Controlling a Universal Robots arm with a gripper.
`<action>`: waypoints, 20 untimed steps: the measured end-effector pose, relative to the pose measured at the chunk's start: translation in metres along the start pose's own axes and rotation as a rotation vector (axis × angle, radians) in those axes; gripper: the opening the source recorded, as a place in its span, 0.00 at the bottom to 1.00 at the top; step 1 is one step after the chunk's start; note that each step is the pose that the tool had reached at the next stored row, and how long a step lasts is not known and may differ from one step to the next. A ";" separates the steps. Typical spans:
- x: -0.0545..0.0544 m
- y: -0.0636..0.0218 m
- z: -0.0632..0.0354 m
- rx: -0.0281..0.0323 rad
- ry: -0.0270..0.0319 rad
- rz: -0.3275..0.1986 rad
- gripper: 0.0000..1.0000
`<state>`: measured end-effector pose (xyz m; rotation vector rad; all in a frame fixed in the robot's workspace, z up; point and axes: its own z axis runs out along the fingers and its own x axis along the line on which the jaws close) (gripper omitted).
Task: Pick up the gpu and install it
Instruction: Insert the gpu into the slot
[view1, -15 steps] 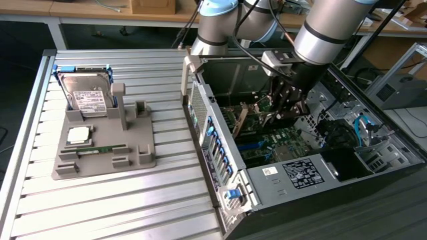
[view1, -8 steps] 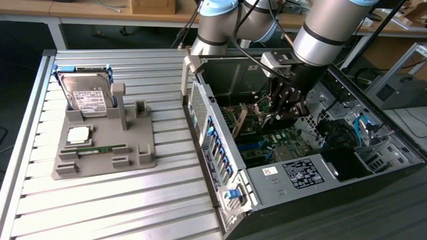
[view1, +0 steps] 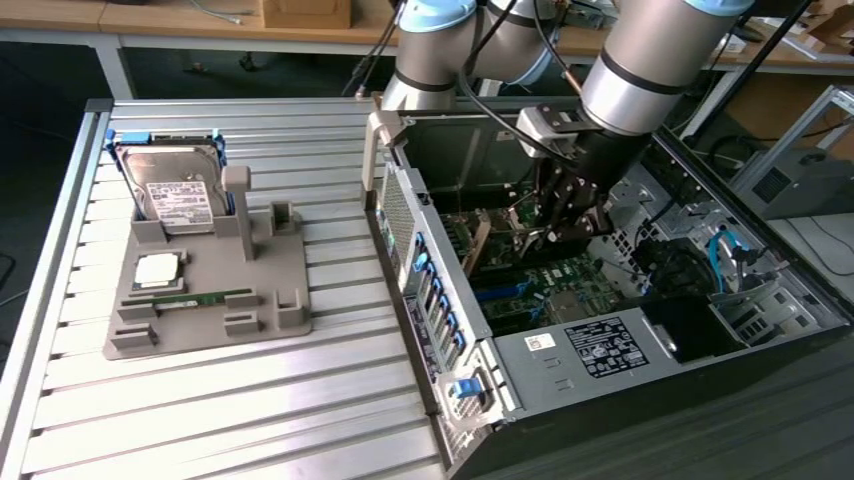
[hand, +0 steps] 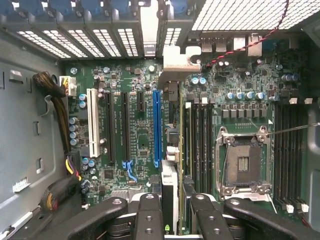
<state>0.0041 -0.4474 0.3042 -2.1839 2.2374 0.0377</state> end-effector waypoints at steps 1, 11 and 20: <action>0.000 0.0002 0.0003 0.0000 0.0001 0.000 0.27; 0.001 0.0051 0.0031 0.0000 0.0000 0.000 0.27; 0.001 0.0116 0.0035 0.0000 0.0000 0.000 0.27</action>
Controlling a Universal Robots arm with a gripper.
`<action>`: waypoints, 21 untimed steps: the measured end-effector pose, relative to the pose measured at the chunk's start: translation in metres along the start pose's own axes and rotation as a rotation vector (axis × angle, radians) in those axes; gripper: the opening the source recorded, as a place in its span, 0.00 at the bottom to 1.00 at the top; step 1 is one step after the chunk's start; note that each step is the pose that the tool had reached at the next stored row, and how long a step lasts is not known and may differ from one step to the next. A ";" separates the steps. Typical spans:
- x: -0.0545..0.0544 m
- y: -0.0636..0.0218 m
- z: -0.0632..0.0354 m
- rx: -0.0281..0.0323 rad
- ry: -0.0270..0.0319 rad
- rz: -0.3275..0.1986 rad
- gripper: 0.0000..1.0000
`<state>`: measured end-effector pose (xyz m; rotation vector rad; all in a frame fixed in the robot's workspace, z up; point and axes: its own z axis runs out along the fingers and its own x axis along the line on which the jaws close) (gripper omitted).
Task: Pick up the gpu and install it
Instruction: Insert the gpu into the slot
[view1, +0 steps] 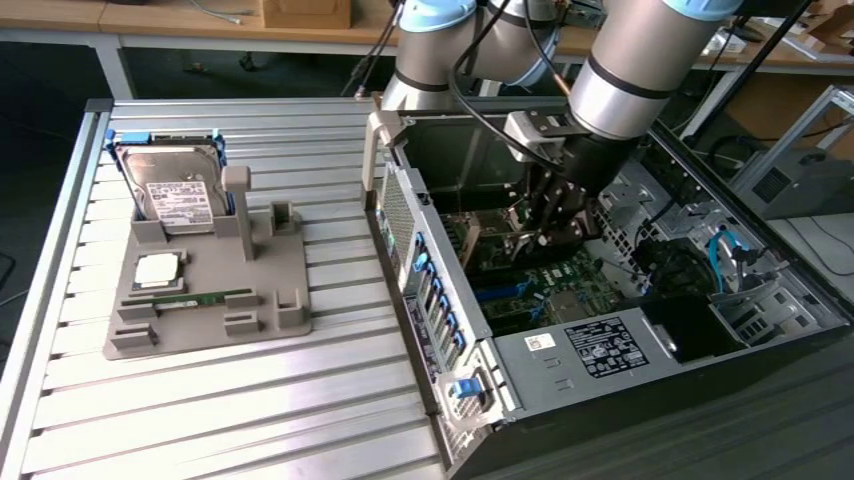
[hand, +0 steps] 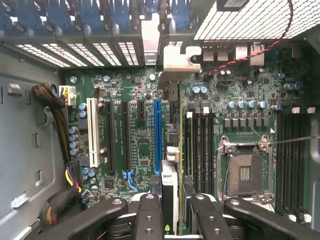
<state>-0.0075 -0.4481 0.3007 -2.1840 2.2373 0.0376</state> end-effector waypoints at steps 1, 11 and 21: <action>0.000 0.0009 0.0001 0.0000 -0.0002 0.000 0.27; 0.007 0.0060 0.0001 0.0000 0.0000 0.000 0.27; 0.015 0.0099 0.0015 0.0000 0.0000 0.000 0.27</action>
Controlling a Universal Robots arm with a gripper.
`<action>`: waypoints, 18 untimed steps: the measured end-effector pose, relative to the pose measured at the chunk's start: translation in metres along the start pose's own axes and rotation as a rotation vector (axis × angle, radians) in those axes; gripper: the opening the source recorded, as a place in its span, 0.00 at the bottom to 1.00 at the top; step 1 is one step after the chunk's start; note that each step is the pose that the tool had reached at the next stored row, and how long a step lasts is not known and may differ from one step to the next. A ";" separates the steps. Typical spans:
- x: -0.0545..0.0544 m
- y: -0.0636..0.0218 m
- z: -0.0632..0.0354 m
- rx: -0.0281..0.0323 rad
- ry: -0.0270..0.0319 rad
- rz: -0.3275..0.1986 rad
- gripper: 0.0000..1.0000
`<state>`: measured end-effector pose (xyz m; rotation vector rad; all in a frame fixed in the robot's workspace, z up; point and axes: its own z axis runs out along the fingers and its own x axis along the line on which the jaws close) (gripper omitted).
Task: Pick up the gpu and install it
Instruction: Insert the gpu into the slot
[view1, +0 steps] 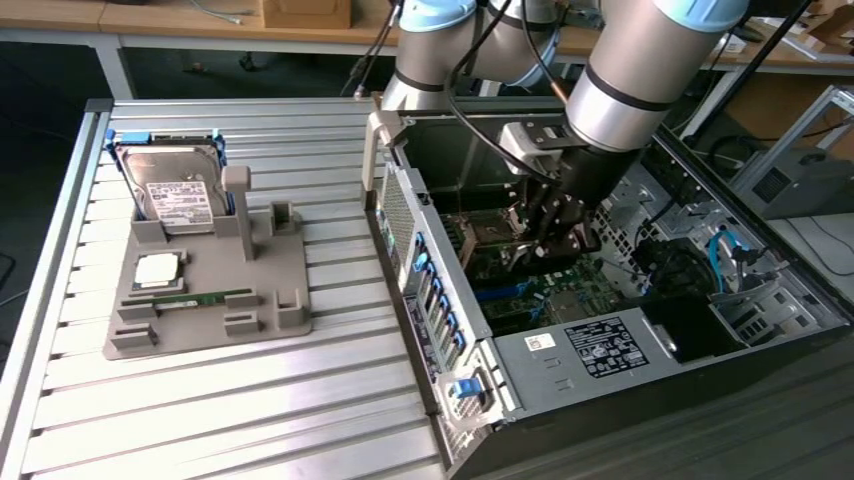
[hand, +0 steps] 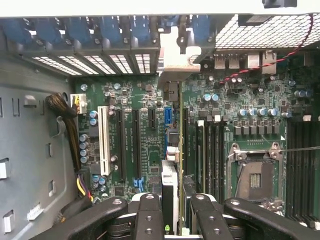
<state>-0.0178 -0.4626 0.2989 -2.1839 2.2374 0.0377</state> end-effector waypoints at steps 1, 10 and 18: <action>0.000 0.0006 0.0003 0.0000 -0.0002 0.000 0.27; 0.001 0.0073 0.0080 0.0000 0.0000 0.000 0.27; 0.002 0.0117 0.0129 0.0000 0.0001 0.000 0.27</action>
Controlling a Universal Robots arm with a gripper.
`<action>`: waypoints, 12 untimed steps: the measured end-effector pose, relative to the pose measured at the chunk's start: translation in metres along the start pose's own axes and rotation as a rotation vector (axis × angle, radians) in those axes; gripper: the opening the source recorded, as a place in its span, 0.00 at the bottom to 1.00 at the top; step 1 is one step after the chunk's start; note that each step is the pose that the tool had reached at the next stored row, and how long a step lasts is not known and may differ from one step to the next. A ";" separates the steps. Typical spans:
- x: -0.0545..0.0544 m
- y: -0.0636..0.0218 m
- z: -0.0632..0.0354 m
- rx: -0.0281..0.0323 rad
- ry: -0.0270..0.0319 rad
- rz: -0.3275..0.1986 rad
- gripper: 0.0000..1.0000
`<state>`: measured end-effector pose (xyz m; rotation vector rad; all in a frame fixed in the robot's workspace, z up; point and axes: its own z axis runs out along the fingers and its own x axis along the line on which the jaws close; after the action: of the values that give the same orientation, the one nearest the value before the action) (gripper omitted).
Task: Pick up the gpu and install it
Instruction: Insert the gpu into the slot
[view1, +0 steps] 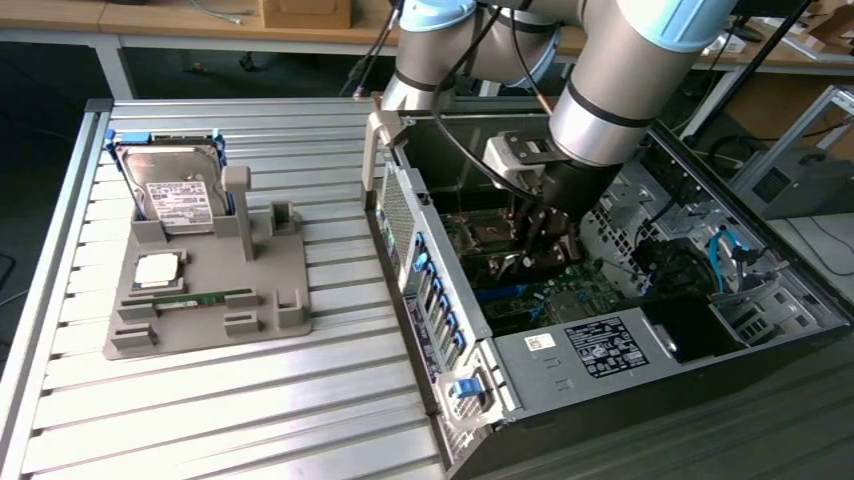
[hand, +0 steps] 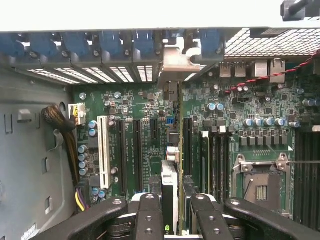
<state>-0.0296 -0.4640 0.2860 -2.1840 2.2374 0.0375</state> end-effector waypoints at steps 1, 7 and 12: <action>0.000 0.0008 0.0007 0.0000 0.0001 0.000 0.27; 0.000 0.0037 0.0050 0.0000 0.0001 0.000 0.27; 0.000 0.0053 0.0106 0.0000 0.0001 0.000 0.27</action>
<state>-0.0350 -0.4640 0.2754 -2.1842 2.2373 0.0374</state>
